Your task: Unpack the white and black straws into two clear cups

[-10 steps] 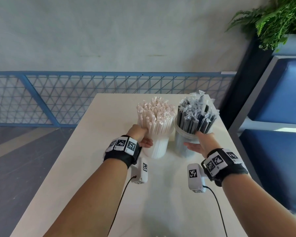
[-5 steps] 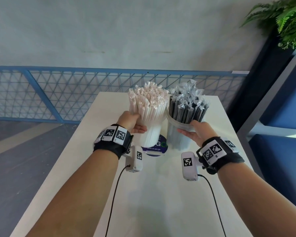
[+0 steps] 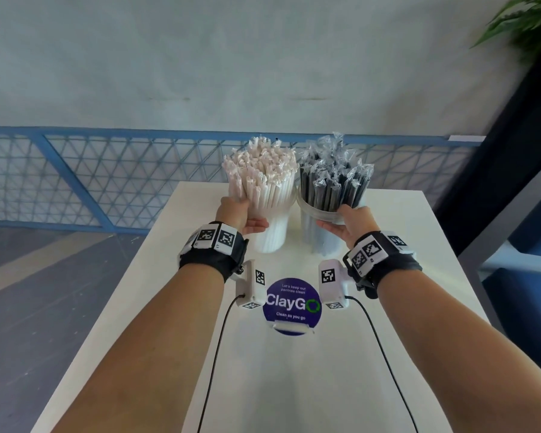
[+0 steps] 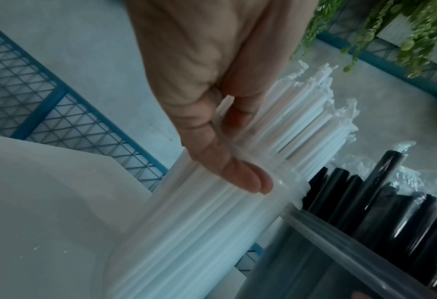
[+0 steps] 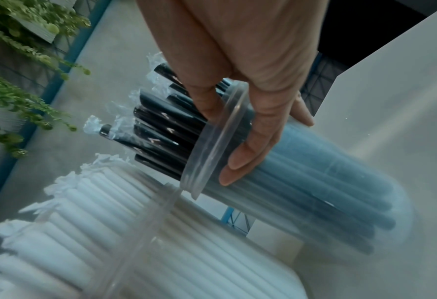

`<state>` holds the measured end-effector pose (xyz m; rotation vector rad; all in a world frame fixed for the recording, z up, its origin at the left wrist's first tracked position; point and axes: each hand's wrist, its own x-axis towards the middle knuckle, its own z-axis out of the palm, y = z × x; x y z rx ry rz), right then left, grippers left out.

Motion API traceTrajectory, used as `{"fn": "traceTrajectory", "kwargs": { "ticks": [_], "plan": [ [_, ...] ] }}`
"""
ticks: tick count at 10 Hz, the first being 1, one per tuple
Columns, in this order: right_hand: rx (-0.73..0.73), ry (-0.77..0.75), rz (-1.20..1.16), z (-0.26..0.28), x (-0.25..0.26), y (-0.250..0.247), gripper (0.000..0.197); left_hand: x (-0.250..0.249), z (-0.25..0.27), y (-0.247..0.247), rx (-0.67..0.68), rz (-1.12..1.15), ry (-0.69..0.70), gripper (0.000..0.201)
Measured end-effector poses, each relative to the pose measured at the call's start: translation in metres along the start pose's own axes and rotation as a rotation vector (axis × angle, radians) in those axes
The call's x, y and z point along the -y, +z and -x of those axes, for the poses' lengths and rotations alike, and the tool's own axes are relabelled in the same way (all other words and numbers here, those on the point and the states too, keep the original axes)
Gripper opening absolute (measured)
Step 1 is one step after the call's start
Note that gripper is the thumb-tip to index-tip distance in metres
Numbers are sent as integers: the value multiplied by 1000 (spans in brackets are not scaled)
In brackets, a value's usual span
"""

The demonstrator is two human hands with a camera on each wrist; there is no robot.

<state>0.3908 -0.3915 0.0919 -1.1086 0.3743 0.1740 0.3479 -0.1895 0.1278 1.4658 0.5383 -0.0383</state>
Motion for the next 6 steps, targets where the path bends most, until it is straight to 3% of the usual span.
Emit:
{"fn": "traceTrajectory", "kwargs": {
  "ticks": [4,6],
  "plan": [
    [-29,-2,57,-25,1,6,35,12,-41,1,14,6,-67,31],
    [-25,17,257,-2,1,-2,64,33,-28,-8,19,-6,-117,60]
  ]
}}
